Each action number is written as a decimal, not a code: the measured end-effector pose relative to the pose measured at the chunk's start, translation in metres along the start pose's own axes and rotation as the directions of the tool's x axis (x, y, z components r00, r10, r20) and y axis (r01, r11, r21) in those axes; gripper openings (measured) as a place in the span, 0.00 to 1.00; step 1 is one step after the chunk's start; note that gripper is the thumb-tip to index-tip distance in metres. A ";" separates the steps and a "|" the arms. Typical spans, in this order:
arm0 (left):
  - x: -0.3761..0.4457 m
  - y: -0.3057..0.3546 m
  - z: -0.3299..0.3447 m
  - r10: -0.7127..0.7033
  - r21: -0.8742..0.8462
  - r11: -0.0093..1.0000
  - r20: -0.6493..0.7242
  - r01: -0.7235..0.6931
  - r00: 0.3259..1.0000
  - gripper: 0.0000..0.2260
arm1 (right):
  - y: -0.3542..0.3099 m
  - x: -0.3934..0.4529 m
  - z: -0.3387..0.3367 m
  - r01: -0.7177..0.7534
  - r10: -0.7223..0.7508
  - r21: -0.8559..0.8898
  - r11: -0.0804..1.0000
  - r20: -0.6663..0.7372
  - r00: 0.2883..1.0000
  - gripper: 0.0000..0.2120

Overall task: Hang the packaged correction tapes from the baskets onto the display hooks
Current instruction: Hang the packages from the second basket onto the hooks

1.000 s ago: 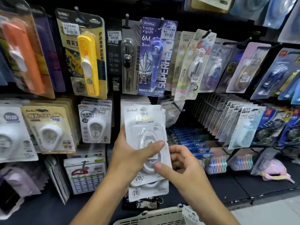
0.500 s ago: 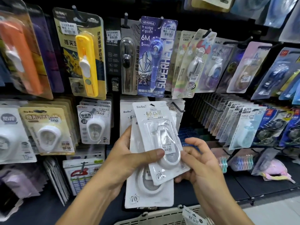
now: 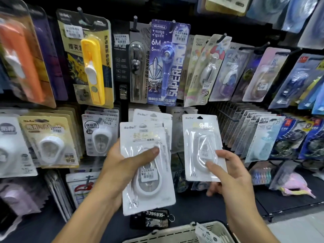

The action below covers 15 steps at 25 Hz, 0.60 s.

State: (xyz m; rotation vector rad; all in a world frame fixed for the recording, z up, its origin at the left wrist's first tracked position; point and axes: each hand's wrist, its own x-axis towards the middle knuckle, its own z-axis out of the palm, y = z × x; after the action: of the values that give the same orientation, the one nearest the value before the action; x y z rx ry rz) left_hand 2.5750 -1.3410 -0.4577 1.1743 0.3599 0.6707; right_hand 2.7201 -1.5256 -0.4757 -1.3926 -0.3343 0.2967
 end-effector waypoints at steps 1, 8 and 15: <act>0.001 0.000 0.000 0.025 -0.012 1.000 -0.043 -0.026 0.999 0.24 | 0.002 -0.001 -0.001 0.007 -0.007 -0.018 1.000 0.014 1.000 0.12; 0.002 -0.008 0.012 0.121 0.069 0.991 -0.147 -0.112 0.982 0.24 | 0.010 0.000 -0.002 -0.081 0.070 0.117 0.990 0.093 0.993 0.27; 0.002 -0.018 0.024 0.083 0.109 0.992 -0.118 -0.070 0.990 0.26 | 0.017 -0.022 0.036 0.054 0.041 -0.171 0.984 0.507 0.861 0.19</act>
State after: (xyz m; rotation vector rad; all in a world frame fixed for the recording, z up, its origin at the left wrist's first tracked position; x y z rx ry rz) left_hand 2.5956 -1.3612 -0.4659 1.2549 0.4594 0.8006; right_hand 2.6855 -1.4989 -0.4889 -1.4760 -0.8220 0.6484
